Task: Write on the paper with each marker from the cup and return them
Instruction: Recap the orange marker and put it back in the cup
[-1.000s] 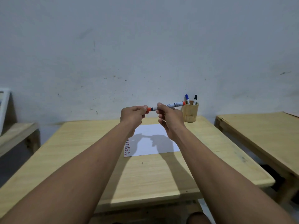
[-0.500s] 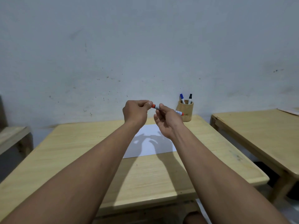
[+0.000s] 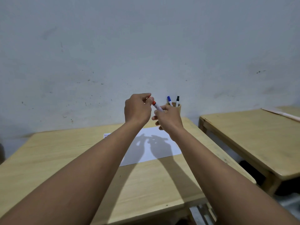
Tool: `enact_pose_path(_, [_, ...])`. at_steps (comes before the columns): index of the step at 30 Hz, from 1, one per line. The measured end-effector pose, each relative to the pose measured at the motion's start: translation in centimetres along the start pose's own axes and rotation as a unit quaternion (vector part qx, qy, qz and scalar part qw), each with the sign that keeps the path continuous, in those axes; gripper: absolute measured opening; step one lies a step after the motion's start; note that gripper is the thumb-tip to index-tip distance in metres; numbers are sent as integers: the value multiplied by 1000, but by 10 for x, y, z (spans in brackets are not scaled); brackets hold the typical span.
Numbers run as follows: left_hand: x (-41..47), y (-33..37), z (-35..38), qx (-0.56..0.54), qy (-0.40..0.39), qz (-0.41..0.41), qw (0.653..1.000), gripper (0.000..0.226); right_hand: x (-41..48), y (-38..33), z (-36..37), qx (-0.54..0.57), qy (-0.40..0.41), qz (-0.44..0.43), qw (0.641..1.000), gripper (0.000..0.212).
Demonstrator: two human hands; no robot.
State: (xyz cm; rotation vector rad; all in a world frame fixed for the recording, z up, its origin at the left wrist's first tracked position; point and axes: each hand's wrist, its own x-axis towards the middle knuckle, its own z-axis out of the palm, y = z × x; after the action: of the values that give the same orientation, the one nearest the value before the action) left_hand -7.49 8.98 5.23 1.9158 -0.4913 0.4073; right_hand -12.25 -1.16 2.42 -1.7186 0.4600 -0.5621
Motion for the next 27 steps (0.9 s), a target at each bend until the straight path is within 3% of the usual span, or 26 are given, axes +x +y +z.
enact_pose_path(3, [10,5,15,9,-4,9,1000,34,15,2,-19,-133,18,-71,988,22])
enact_pose_path(7, [20,-1,44,21,-5,-16,1000,50,52,2,-44,-168,48,-90,981,27])
enact_pose_path(12, [35,-34,92,29,-69,-53,996,34,103,-1,-67,-188,64,-109,974,23])
enact_pose_path(17, [56,-62,144,16,-145,-81,986,65,157,1,-74,-212,80,-119,967,26])
enact_pose_path(22, [74,-79,182,5,-164,-102,981,86,191,14,-70,-238,69,-131,960,20])
enact_pose_path(27, [80,-92,205,8,-163,-93,982,55,216,32,-59,-286,18,-100,953,12])
